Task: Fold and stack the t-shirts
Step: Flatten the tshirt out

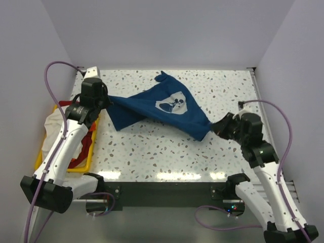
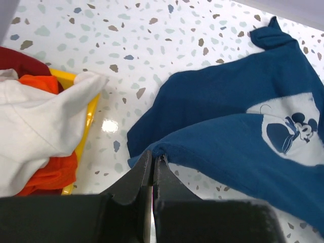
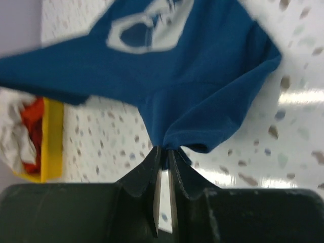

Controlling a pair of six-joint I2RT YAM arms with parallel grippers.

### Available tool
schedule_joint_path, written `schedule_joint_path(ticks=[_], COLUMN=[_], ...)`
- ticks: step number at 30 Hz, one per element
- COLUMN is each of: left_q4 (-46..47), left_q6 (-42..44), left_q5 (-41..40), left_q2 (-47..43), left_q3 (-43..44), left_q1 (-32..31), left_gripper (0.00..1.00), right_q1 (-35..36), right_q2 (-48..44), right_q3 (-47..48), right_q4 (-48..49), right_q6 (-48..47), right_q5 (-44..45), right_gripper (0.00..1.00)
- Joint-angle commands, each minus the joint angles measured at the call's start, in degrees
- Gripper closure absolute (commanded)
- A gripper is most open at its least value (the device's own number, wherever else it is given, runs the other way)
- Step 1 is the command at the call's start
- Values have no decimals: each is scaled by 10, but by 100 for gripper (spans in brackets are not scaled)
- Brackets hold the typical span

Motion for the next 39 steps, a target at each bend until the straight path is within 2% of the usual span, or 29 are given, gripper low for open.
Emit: schedule_joint_path(ticks=[1,3,4,5,8,11,15,19,22,27,34,39], left_q4=[1,-1,-1,0,2,7,13,19,23,25,25,26], left_q6=[11,5,3,2,2,0,-1,-3,-5,-5,-3,0], left_q5=[-32,-31,-28,-26,-15,-8,6,19,25,27,29,30], left_q2=[-26,-27,-28,-28,-21,-20,-20,-22,-25,-29,-33,-34], left_q3=[27,32,32,32,27,23,13,2,-9,-23,-20,-21], left_q1=[20,31,34,38,41,41,41,42,42,42,42,42], left_gripper=[100,100,100,100,100,100,100,100,100,100,100,100], right_q1=[77,109,119,118,119,119,119,122,134,160,183,190], right_q2=[-33,-43,-45,-47,-9,47,171,258,280,314,319,348], right_q3=[-105,-148,-158,-170,-162,-159,-167,-181,-191,-194,-198,-193], right_q4=[-11,-15,-22,-23,1,39,143,231,282,314,297,313], right_q6=[51,54,53,52,50,50,59,77,98,118,133,137], right_q5=[-67,-30,-19,-6,78,112,67,57,75,100,183,179], right_gripper=[84,76,62,55,40,41,57,57,53,52,53,53])
